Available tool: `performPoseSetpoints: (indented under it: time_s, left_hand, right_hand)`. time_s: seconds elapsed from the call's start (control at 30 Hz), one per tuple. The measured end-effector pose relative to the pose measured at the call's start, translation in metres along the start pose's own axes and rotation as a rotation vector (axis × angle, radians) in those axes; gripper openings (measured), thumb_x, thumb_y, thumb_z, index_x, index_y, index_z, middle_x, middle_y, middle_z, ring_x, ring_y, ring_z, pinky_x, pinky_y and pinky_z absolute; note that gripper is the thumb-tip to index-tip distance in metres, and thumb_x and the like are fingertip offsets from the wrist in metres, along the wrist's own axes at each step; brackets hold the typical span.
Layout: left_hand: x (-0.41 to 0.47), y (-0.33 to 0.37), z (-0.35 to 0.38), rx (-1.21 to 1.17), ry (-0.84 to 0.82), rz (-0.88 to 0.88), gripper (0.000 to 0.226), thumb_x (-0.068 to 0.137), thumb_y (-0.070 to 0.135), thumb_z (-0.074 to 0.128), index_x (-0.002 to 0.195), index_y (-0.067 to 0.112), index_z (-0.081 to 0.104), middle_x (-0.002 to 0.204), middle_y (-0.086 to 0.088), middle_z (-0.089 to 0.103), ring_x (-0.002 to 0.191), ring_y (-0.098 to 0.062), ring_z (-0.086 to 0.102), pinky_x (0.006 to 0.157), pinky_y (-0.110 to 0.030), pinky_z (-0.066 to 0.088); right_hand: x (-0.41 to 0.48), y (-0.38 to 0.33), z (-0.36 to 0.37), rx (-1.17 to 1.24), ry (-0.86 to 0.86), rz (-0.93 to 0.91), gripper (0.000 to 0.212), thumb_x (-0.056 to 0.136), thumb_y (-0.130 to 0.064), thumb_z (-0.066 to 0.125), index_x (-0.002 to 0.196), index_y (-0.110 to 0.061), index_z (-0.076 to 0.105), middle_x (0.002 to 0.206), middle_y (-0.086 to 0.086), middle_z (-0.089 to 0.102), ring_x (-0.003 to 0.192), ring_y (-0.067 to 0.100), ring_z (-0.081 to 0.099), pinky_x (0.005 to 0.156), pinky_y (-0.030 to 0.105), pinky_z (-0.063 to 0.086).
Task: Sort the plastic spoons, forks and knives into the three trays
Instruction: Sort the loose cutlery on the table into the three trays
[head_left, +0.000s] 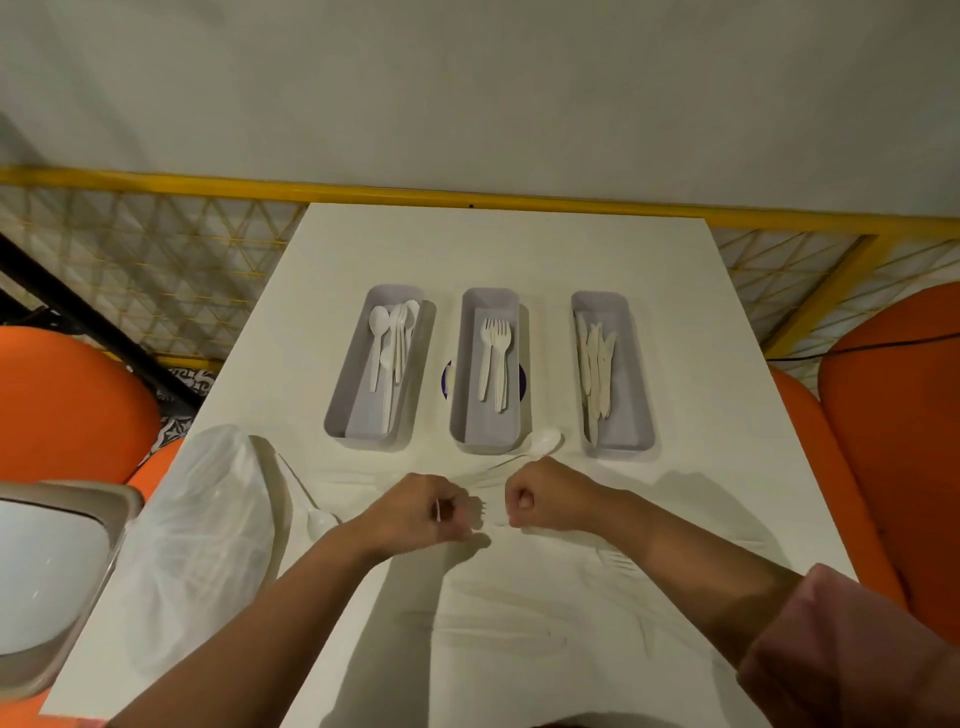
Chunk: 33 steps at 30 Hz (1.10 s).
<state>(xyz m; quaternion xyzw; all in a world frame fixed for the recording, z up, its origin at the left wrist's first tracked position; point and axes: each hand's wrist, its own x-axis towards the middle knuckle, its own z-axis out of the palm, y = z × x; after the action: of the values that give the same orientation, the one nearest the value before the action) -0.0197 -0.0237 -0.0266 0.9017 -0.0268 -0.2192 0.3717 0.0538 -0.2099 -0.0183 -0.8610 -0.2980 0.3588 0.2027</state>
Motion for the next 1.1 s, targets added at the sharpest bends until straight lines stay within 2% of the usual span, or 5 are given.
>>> performPoseSetpoints:
  time_s: [0.17, 0.5, 0.8, 0.93, 1.1]
  left_hand:
    - [-0.016, -0.003, 0.02, -0.041, -0.151, 0.013, 0.022, 0.071, 0.029, 0.076, 0.067, 0.011, 0.063, 0.072, 0.003, 0.058, 0.065, -0.003, 0.049, 0.063, -0.015, 0.04]
    - [-0.017, -0.001, 0.036, 0.148, -0.075, 0.059, 0.025, 0.075, 0.041, 0.073, 0.087, 0.026, 0.056, 0.075, 0.015, 0.041, 0.069, -0.007, 0.043, 0.059, -0.009, 0.03]
    - [-0.021, -0.001, 0.06, 0.422, -0.198, 0.061, 0.088, 0.058, 0.057, 0.077, 0.132, 0.03, 0.039, 0.122, 0.008, 0.034, 0.11, -0.013, 0.03, 0.097, -0.026, 0.038]
    - [-0.017, -0.003, 0.062, 0.506, -0.105, 0.073, 0.071, 0.067, 0.052, 0.074, 0.127, 0.029, 0.043, 0.123, 0.006, 0.04, 0.108, -0.015, 0.033, 0.093, -0.026, 0.038]
    - [-0.013, -0.007, 0.058, 0.573, -0.052, 0.134, 0.034, 0.084, 0.043, 0.059, 0.111, 0.024, 0.053, 0.111, 0.004, 0.051, 0.105, -0.016, 0.041, 0.079, -0.025, 0.035]
  right_hand:
    - [-0.005, -0.01, 0.016, -0.028, -0.141, 0.01, 0.016, 0.076, -0.016, 0.073, 0.069, -0.018, 0.059, 0.064, -0.012, 0.05, 0.061, 0.006, 0.046, 0.067, 0.024, 0.041]
    - [-0.013, -0.001, 0.051, -0.193, -0.171, -0.02, 0.02, 0.071, -0.018, 0.075, 0.076, -0.018, 0.056, 0.067, -0.011, 0.044, 0.071, 0.016, 0.049, 0.056, 0.022, 0.034]
    - [-0.016, 0.007, 0.058, -0.127, -0.065, 0.002, 0.036, 0.078, -0.009, 0.063, 0.054, -0.022, 0.039, 0.063, -0.004, 0.045, 0.067, 0.018, 0.046, 0.055, 0.022, 0.031]
    - [-0.02, 0.009, 0.055, -0.069, -0.049, 0.013, 0.032, 0.083, -0.009, 0.059, 0.056, -0.022, 0.045, 0.064, -0.007, 0.048, 0.068, 0.014, 0.048, 0.058, 0.018, 0.034]
    - [-0.023, 0.019, 0.052, 0.002, 0.013, 0.025, 0.021, 0.086, -0.007, 0.049, 0.083, 0.008, 0.063, 0.09, 0.021, 0.067, 0.084, 0.034, 0.061, 0.068, 0.029, 0.042]
